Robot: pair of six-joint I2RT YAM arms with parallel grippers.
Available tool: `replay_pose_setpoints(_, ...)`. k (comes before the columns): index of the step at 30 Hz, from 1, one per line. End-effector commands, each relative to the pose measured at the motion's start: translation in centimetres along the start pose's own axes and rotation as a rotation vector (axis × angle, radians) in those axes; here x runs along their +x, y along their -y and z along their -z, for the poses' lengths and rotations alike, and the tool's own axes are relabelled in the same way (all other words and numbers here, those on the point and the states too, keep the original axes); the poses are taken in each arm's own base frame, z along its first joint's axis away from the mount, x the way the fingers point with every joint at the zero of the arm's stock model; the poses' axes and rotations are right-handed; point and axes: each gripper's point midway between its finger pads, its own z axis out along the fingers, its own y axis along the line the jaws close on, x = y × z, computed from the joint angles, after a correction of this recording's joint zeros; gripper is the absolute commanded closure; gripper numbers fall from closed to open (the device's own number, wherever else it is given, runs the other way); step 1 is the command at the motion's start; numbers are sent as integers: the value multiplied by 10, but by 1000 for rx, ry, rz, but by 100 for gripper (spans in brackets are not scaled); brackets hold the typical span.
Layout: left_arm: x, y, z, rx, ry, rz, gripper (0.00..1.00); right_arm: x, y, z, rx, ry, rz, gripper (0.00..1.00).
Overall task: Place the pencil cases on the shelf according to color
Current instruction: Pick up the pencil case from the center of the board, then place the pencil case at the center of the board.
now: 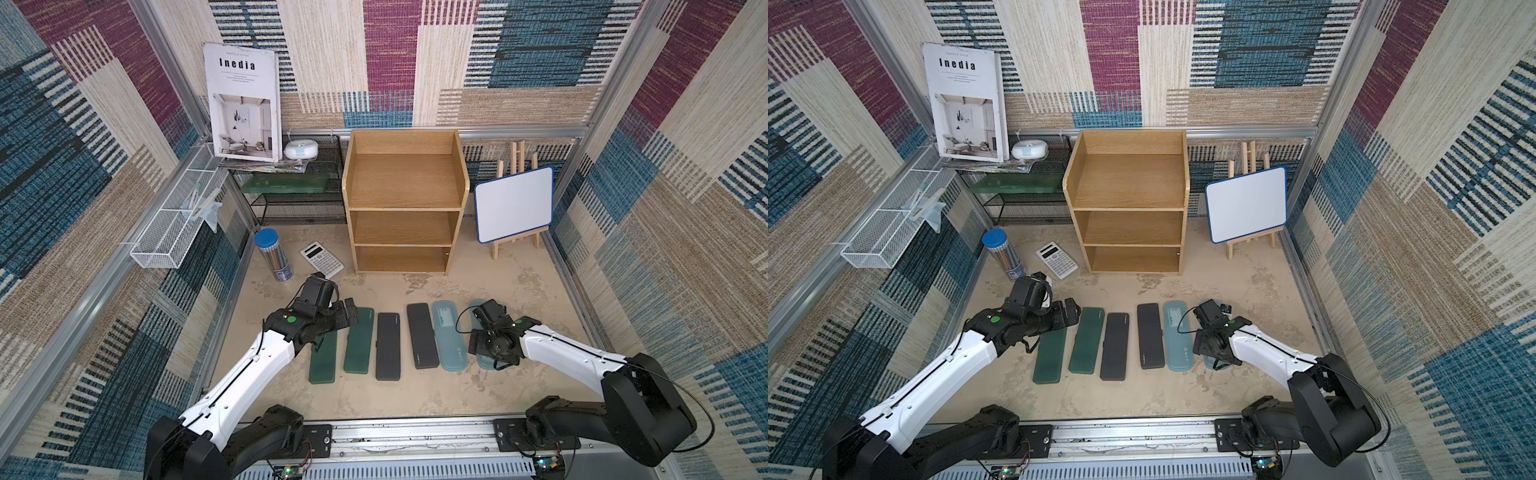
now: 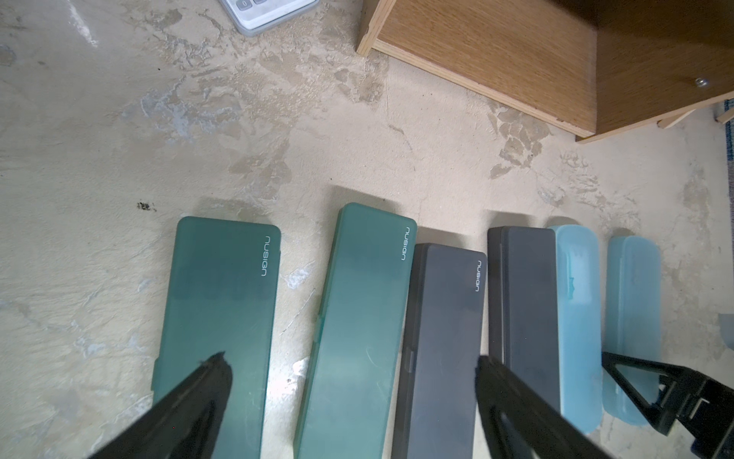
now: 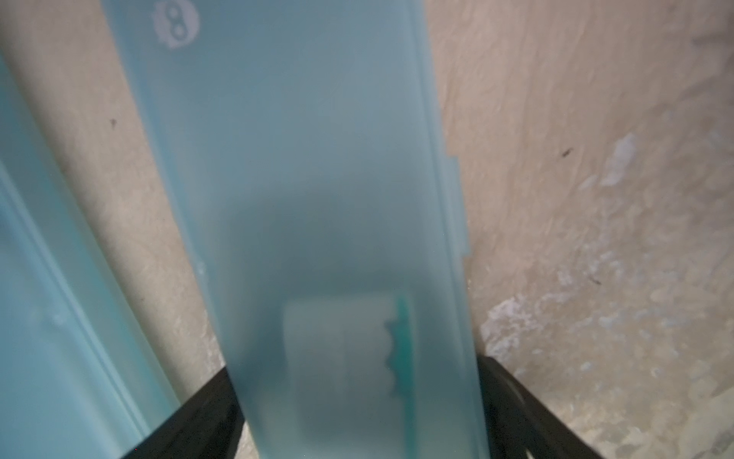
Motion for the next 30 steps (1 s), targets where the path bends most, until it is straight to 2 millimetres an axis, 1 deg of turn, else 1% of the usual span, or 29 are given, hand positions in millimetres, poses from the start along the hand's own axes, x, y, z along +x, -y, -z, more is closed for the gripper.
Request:
replay_pose_setpoints(1,-5,3,1,12,18,-10,0,16,-4,-4,-29,-67,-9,13)
replay_pose_setpoints(5,-4,4,1,16,15,-6,0,19,-4,-4,-31,-71,-2,20)
replay_pose_setpoints(7,-4,5,2,21,14,-5,0,19,-6,-2,-38,-64,2,22)
replay_pose_setpoints(9,-4,7,3,32,12,-8,0,16,-8,3,-51,-47,9,27)
replay_pose_setpoints(13,-5,8,7,35,18,-6,0,6,-10,20,-90,8,5,32)
replay_pose_setpoints(16,-7,6,9,28,34,-1,0,-1,-14,33,-121,41,-2,32)
replay_pose_setpoints(24,-10,9,11,37,36,4,0,-6,-17,44,-141,56,-9,33)
replay_pose_setpoints(30,-14,11,14,41,50,1,0,-17,-23,60,-171,91,-9,34)
